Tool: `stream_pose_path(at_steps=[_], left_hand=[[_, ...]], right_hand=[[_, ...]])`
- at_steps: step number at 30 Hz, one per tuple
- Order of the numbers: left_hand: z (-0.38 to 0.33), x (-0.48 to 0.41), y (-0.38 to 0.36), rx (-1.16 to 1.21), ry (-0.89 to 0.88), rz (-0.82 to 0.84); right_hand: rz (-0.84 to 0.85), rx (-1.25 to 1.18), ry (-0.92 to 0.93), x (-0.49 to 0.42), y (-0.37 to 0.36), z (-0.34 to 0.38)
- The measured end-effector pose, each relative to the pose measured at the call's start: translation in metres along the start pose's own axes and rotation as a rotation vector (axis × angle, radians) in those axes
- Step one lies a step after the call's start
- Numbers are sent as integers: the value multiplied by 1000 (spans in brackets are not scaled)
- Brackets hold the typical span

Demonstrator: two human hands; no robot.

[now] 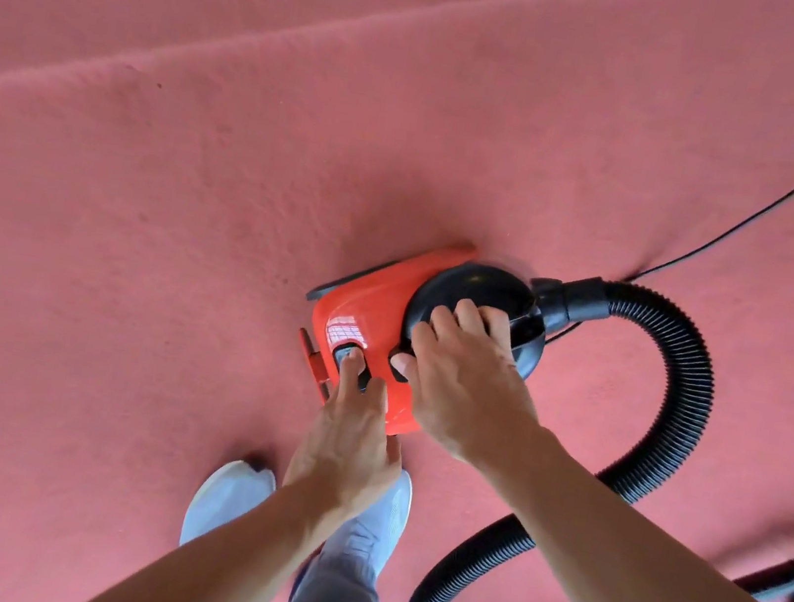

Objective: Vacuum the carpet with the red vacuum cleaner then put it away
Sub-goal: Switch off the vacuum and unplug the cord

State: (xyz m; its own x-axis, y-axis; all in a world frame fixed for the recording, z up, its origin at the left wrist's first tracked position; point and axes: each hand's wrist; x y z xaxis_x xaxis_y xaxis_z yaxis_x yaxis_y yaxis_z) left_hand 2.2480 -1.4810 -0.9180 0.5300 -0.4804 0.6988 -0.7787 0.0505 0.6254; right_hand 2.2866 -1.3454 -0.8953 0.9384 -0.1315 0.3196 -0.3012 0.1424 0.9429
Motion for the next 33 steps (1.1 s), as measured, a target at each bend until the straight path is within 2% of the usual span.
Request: stream_pose_path(at_steps=[4, 7, 9, 12, 14, 18, 20, 25, 28, 33], left_hand=[[-5, -3, 3, -55, 41, 24], [-4, -8, 16, -73, 3, 86], [-3, -18, 33, -98, -22, 168], [-12, -31, 74, -188, -29, 355], [-24, -31, 106, -257, -24, 405], [-60, -7, 183, -331, -84, 263], [-82, 12, 227, -340, -105, 202], [-139, 75, 331, -321, -230, 11], [-173, 128, 383, -409, -333, -89], [-238, 222, 470, -438, -406, -194]], right_hand=[[-21, -8, 17, -1, -2, -2], [-1, -19, 26, 0, -4, -5], [103, -50, 29, -4, 4, -5], [380, -52, 31, -10, 24, -8], [381, -78, -19, -11, 46, -9], [207, -239, -214, -14, 126, -17], [228, -280, -288, -16, 174, -27], [209, -399, -308, -2, 300, -44], [165, -402, -305, 25, 386, -46], [9, -411, -359, 67, 526, -50]])
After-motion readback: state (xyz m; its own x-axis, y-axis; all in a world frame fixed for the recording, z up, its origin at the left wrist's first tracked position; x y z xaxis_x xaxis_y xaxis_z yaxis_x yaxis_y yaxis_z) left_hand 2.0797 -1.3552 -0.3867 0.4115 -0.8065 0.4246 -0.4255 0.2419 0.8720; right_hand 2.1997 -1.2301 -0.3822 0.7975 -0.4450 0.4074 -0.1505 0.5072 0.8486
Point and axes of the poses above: each hand's wrist, its own x-axis away from the middle knuckle, its own y-axis out of the back of the hand, z = x × y, and after that the axes turned 10 degrees about y, right-handed
